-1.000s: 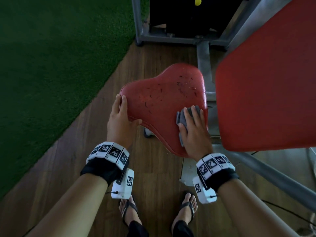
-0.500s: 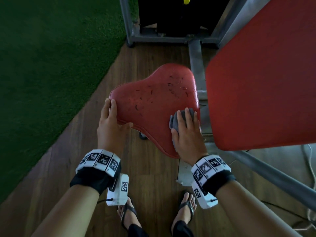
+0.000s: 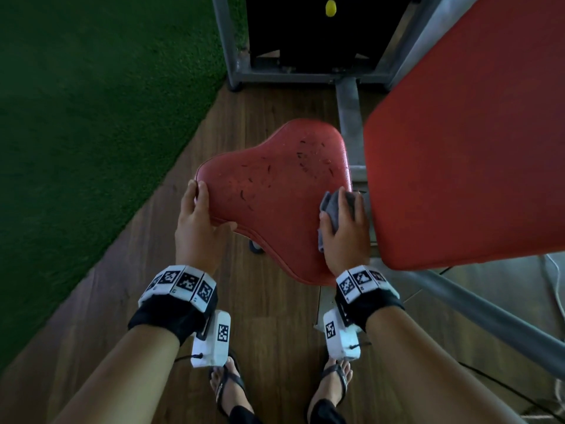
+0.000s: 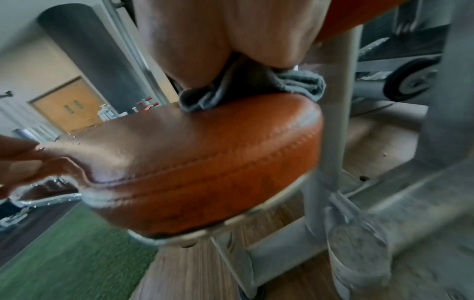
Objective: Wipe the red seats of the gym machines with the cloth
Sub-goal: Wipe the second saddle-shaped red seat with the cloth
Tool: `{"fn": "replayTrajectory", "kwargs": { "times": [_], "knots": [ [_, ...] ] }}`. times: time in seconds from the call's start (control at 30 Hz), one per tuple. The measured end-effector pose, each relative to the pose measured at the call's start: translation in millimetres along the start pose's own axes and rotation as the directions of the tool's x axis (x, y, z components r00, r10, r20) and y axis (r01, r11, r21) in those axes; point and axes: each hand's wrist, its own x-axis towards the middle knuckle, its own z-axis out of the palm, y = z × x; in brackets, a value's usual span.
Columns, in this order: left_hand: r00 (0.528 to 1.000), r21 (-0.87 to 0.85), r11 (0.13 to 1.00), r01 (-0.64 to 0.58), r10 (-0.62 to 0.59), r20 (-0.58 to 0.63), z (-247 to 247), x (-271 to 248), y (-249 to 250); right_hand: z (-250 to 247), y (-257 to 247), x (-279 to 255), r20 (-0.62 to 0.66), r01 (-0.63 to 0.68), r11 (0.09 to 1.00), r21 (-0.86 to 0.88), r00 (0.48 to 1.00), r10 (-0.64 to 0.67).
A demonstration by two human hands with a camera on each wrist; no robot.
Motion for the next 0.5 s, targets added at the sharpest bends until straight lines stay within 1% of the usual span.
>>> {"fn": "replayTrajectory", "kwargs": {
  "times": [0.07, 0.13, 0.2, 0.27, 0.5],
  "knots": [
    [1.000, -0.013, 1.000, -0.003, 0.003, -0.001, 1, 0, -2, -5, 6, -17, -0.021, -0.093, 0.995, 0.045, 0.995, 0.094],
    [1.000, -0.021, 1.000, 0.001, -0.001, -0.007, 2, 0, -2, -10, 12, -35, -0.028, -0.133, 0.985, 0.113, 0.990, 0.137],
    [1.000, -0.017, 1.000, -0.002, 0.002, -0.011, 3, 1, -3, -13, 17, -51, 0.002, -0.172, 0.962, 0.213, 0.985, 0.175],
    [1.000, -0.015, 1.000, -0.011, 0.011, -0.017, 3, 1, -4, -14, 20, -60, 0.014, -0.195, 0.943, 0.268, 0.980, 0.199],
    [1.000, -0.015, 1.000, -0.014, 0.014, -0.023, 4, 2, -4, -22, 18, -34, 0.085, -0.251, 0.895, 0.368, 0.968, 0.236]
  ]
}}
